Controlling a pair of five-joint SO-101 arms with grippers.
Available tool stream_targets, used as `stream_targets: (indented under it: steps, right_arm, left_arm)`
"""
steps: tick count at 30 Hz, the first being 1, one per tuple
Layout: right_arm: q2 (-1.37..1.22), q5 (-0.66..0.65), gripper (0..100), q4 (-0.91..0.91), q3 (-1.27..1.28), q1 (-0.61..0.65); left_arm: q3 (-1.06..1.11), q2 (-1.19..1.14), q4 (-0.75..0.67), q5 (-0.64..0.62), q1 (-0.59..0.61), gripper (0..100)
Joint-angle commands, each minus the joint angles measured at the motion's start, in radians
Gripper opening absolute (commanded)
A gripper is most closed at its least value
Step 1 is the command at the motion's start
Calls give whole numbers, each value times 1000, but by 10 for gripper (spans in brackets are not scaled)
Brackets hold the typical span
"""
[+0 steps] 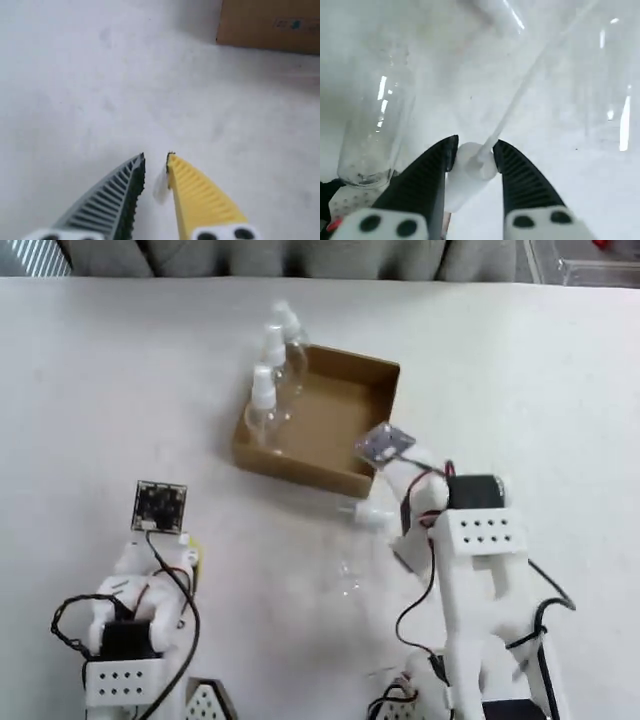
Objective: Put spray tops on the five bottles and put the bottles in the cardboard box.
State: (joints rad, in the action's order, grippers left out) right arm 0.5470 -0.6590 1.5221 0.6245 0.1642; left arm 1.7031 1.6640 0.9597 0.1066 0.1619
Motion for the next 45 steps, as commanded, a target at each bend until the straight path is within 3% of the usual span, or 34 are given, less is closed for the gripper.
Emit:
stream_targets:
  steps: [1, 3, 9, 14, 17, 21, 23, 26, 29, 32, 35, 39, 45]
  right_arm:
    - [18, -5, 18, 33, -103, 162]
    - [12, -3, 18, 1, -97, 286]
    - [5, -11, 18, -220, -40, 530]
    - [-44, -14, 25, -352, 34, 684]
    - [-140, -12, 110, -384, 31, 733]
    - [-222, -12, 271, -412, 8, 736]
    - [-220, -14, 296, -358, -26, 730]
    - [-177, -6, 245, -232, -123, 700]
    - [-113, 17, 128, -97, -215, 641]
    - [-44, 157, 5, -4, -239, 573]
    - [31, 262, 40, 70, -190, 545]
    - [148, 290, 17, 93, -49, 544]
    - [216, 293, 27, -35, 147, 541]
  left_arm:
    - [-5, 19, -115, 0, 156, 83]
    - [-5, 19, -170, -14, 225, 83]
    - [-20, 19, -218, -213, 351, 83]
    - [-43, 19, -226, -219, 432, 83]
    - [-44, 19, -230, -219, 441, 83]
    - [-41, 19, -232, -219, 437, 83]
    - [-40, 19, -232, -219, 435, 83]
    - [-40, 19, -232, -219, 417, 83]
    - [-40, 19, -227, -213, 414, 83]
    - [-40, 19, -222, -212, 414, 85]
    - [-46, 19, -192, -172, 414, 85]
    - [-58, 19, -160, -98, 397, 84]
    - [-54, 19, -160, -97, 381, 83]
